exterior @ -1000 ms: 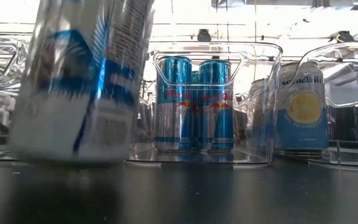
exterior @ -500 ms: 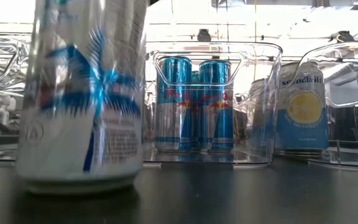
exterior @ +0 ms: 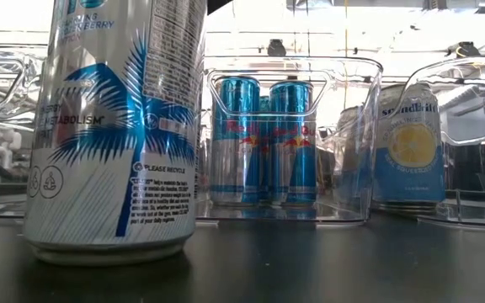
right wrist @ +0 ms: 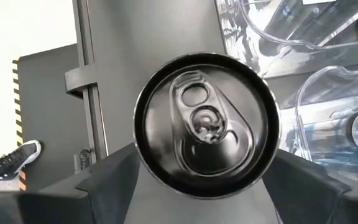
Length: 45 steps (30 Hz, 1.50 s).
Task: Sort soda cans
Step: Move the white soda can to the left of the table, then put the white soda can into the left transparent bin
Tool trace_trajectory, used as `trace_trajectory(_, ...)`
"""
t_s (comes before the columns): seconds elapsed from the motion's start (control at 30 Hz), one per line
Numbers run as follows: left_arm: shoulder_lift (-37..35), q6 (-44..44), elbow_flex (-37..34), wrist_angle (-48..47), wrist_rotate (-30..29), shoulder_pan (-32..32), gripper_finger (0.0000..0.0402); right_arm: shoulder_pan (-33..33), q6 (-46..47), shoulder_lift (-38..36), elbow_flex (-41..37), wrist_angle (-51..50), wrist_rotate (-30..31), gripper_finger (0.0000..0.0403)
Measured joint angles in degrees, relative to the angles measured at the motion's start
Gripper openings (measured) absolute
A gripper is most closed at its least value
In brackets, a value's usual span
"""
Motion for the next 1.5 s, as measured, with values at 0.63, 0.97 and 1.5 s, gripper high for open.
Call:
trace_trajectory(0.63,0.0,-0.1,0.0,4.0,-0.6,0.9,0.0364,3.5,6.8,-8.2,0.8,-12.0,-0.3,0.0381)
trace_trajectory(0.97,3.7,12.5,0.0,9.2,3.6,5.1,0.0364,16.0,25.0,-10.1,-0.8,-28.3,14.9,0.0381)
trace_trajectory(1.5,9.9,25.7,4.8,14.9,10.1,8.8,0.0364,27.5,49.2,-24.3,-22.2,-28.4,23.4,0.0381)
